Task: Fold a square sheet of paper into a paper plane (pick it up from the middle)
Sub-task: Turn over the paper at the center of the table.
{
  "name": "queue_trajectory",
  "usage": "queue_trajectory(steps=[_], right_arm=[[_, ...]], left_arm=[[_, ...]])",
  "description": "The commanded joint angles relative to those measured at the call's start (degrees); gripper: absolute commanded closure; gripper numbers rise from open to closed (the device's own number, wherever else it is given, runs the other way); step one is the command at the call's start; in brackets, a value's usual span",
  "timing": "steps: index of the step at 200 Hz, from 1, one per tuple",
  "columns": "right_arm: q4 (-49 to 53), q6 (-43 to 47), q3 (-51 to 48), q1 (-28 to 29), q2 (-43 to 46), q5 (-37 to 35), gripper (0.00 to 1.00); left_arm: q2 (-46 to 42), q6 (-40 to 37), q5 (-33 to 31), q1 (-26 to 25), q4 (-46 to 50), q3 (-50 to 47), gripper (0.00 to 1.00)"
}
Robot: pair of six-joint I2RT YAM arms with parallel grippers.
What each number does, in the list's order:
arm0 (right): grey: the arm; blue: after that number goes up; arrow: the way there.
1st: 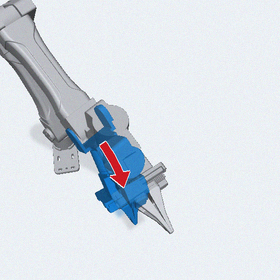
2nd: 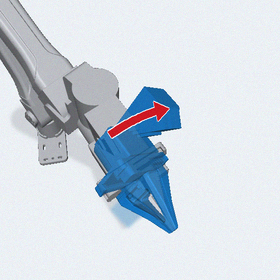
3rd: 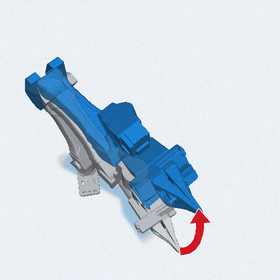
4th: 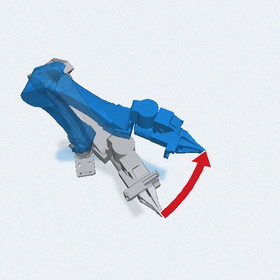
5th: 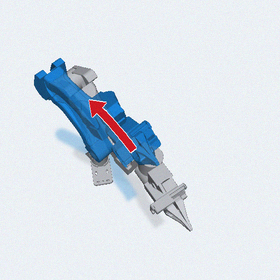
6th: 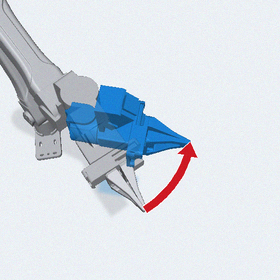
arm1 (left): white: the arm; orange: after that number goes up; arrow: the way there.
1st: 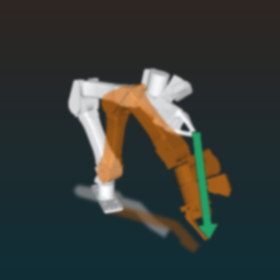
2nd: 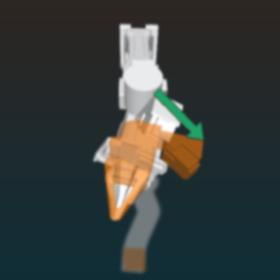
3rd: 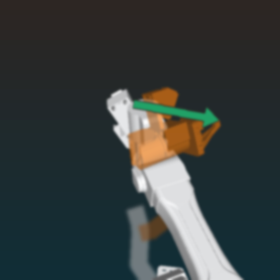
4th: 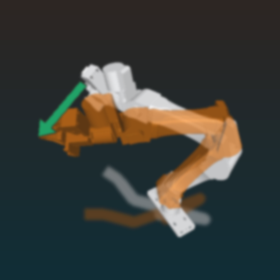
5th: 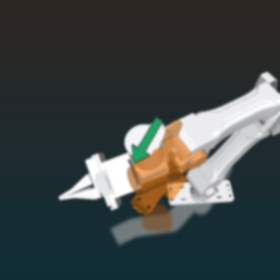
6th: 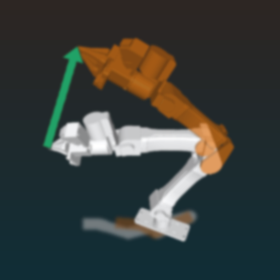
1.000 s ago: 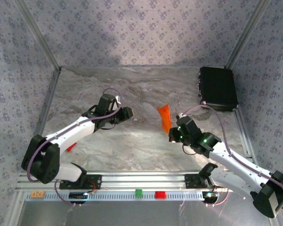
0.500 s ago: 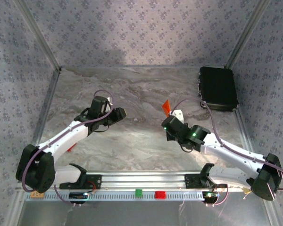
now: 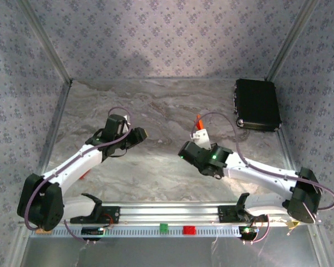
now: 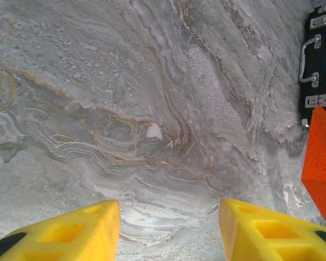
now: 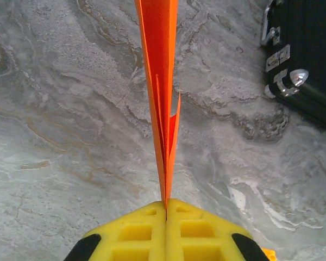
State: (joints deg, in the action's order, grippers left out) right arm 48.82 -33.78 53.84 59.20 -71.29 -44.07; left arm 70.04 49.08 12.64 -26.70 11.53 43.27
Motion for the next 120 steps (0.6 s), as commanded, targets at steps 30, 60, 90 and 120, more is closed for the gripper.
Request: queue_trajectory(steps=[30, 60, 90, 120], right_arm=[[5.07, -1.13, 3.16, 3.16, -7.92, -5.92, 0.99], [1.86, 1.55, 2.7, 4.79, -12.15, -4.15, 0.99], [-3.34, 5.7, 2.4, 7.03, -17.0, 0.8, 0.97], [-9.95, 9.61, 2.18, 8.86, -21.22, 10.14, 0.92]], left_arm=[[-4.39, 0.72, -2.29, 1.64, 2.33, -2.19, 0.49], [-8.28, 2.08, -6.19, 3.12, 4.95, -3.8, 0.49], [-12.22, 2.81, -8.68, 6.22, 7.97, -4.98, 0.48], [-13.63, 2.34, -8.93, 6.92, 9.68, -4.6, 0.47]])
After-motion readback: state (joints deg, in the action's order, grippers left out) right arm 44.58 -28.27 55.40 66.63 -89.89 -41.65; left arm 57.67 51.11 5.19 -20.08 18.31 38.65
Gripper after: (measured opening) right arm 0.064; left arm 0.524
